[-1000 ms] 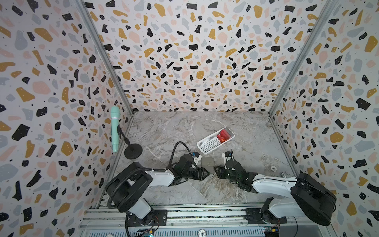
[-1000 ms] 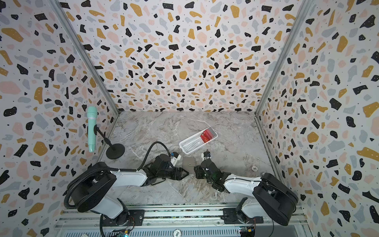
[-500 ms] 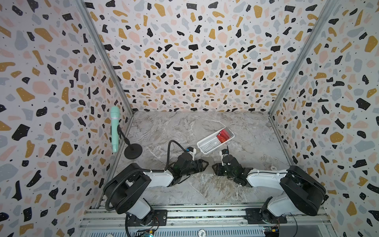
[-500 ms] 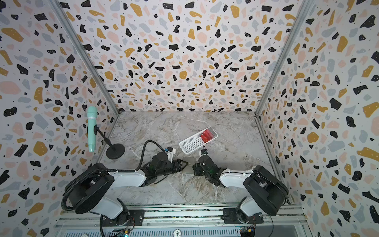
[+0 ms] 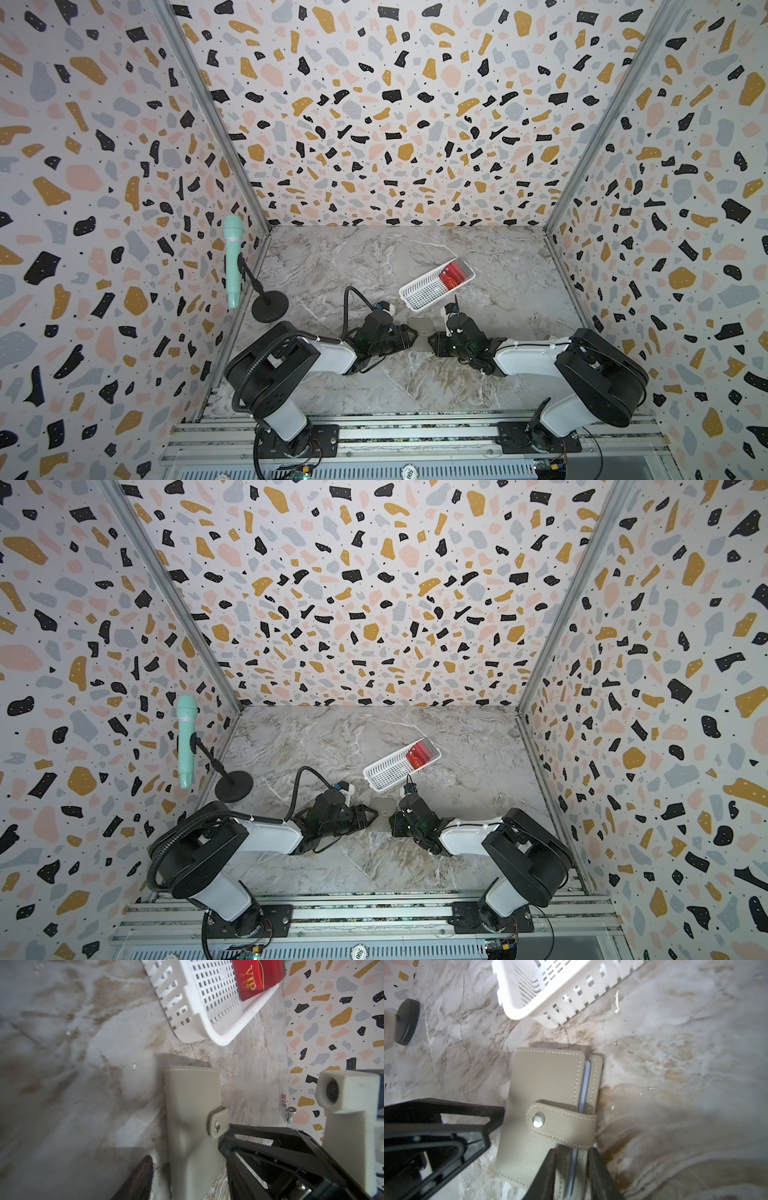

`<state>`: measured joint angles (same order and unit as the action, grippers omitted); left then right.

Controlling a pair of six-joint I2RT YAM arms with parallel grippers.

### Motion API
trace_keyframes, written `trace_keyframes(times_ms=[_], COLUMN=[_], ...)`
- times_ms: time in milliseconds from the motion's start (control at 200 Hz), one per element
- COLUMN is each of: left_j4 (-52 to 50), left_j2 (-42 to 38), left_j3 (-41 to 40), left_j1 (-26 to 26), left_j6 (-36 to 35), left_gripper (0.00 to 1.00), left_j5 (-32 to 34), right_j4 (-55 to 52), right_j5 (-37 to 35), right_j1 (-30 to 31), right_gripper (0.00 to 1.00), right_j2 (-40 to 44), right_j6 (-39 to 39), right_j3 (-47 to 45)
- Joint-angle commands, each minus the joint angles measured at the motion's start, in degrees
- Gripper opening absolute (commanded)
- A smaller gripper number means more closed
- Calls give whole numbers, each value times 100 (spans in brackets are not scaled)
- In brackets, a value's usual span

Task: Insert credit cards into a card holder
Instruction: Rotate the card holder at the center of the table, then pick up the card holder from the center of the table.

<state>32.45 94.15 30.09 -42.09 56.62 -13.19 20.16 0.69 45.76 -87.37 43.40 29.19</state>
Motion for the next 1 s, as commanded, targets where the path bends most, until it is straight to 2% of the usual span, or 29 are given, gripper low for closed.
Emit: trace_keyframes(times_ms=[0, 315, 436, 586, 801, 996], left_j4=[314, 1282, 1507, 1800, 1875, 1842], left_j2=[193, 396, 316, 306, 298, 145], left_j3=[103, -85, -162, -196, -216, -242], left_j1=[56, 51, 54, 56, 51, -13], left_j6=[46, 312, 342, 385, 309, 201], left_gripper=[55, 44, 35, 29, 16, 7], left_j5=[-257, -639, -676, -825, -862, -688], right_j4=[-75, 24, 34, 38, -54, -577], right_j5=[16, 9, 0, -3, 12, -297], right_j1=[3, 43, 56, 56, 86, 243], right_gripper=[28, 26, 26, 26, 29, 29], right_j2=[-43, -82, -84, -78, 129, 676], right_j6=[-38, 42, 59, 64, 56, -83], right_j3=[21, -89, -98, -111, -98, 15])
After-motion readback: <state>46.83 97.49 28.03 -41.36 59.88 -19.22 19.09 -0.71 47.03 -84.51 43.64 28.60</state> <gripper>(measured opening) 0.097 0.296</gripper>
